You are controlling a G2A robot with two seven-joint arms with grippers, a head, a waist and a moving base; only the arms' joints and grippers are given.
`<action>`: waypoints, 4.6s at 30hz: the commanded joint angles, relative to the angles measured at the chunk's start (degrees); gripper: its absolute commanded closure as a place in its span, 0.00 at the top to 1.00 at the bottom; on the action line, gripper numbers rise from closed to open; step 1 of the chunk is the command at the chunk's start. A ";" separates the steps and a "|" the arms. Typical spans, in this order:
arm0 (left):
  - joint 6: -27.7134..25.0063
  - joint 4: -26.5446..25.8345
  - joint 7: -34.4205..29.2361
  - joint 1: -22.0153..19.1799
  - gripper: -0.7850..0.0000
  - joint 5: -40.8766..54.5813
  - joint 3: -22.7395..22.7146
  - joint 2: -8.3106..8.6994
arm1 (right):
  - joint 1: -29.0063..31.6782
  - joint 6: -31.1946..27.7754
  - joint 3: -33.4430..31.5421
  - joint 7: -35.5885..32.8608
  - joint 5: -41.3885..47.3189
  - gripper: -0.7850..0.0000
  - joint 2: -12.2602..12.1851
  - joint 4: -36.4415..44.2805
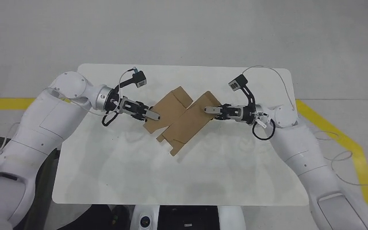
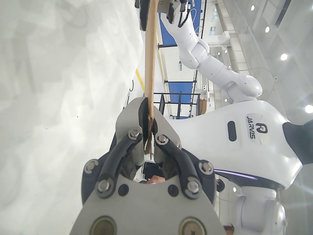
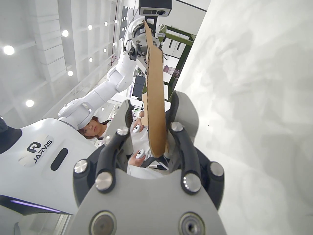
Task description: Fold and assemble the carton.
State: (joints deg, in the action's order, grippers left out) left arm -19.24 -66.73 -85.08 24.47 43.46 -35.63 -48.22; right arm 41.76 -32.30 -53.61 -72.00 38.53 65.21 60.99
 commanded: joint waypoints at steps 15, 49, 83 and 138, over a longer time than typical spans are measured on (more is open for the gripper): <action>-0.99 -1.31 0.99 0.64 1.00 1.32 -2.95 0.01 | -0.55 -2.48 0.53 2.48 2.92 0.00 -0.16 -1.70; -1.49 14.90 2.59 -0.77 1.00 8.92 -4.52 -8.05 | -1.13 -9.78 1.01 20.72 -8.89 0.00 2.87 -8.00; 2.95 14.17 8.66 1.29 1.00 1.28 -10.23 -9.50 | -0.98 -10.00 0.28 21.97 -12.69 0.00 4.67 -8.50; 2.37 15.97 8.55 2.03 0.00 -9.97 -14.55 -11.76 | -0.62 -9.09 -5.67 21.68 -19.45 1.00 4.43 -9.09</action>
State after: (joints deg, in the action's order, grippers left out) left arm -16.33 -50.66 -76.17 26.60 33.85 -49.93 -60.04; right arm 41.22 -41.32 -58.27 -50.52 20.53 70.06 51.88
